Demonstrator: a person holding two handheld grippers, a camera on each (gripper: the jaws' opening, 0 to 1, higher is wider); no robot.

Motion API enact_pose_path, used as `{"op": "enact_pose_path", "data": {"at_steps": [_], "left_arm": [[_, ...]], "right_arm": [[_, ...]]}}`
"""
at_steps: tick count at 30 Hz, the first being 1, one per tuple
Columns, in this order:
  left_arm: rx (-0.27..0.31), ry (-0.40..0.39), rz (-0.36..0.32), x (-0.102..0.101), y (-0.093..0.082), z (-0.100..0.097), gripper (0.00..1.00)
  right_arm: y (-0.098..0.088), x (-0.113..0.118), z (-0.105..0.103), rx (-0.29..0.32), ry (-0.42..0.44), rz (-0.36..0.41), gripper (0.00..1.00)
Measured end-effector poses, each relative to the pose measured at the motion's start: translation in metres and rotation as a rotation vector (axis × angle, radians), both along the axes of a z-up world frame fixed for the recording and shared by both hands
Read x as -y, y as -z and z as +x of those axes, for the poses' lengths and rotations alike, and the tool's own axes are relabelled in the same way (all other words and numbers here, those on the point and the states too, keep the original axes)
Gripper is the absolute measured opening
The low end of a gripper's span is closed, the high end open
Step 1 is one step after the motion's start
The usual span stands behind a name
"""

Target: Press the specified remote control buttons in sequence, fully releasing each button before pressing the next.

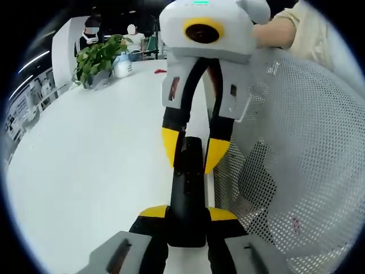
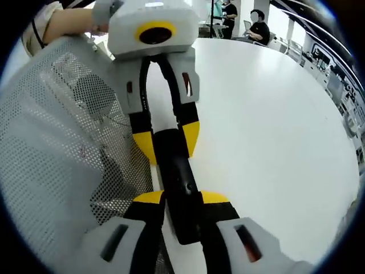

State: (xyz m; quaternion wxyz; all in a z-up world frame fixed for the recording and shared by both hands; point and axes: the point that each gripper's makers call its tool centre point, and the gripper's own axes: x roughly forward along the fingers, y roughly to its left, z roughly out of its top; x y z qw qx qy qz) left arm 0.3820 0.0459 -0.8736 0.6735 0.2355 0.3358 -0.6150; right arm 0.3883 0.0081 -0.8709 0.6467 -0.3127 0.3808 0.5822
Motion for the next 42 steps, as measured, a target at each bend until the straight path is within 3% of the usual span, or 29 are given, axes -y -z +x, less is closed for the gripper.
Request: {"op": "enact_pose_path", "data": {"at_steps": [3, 10, 21, 30, 36, 42], "left_arm": [[0.0, 0.001, 0.002, 0.0, 0.0, 0.0, 0.24], [0.005, 0.004, 0.007, 0.0, 0.0, -0.001, 0.24], [0.003, -0.005, 0.004, 0.0, 0.0, 0.0, 0.24], [0.02, -0.009, 0.024, 0.0, 0.001, -0.001, 0.24], [0.029, -0.034, 0.049, 0.002, 0.001, 0.0, 0.25], [0.004, -0.089, 0.005, 0.005, 0.0, 0.005, 0.27]], "right_arm": [[0.012, 0.016, -0.001, 0.025, -0.031, -0.089, 0.29], [0.009, 0.014, 0.001, 0.028, -0.023, -0.039, 0.26], [0.009, 0.015, 0.002, 0.033, -0.066, -0.066, 0.25], [0.009, 0.015, 0.002, 0.027, -0.054, -0.083, 0.25], [0.01, 0.016, 0.002, 0.026, -0.056, -0.081, 0.25], [0.01, 0.015, 0.003, 0.023, -0.04, -0.076, 0.25]]}}
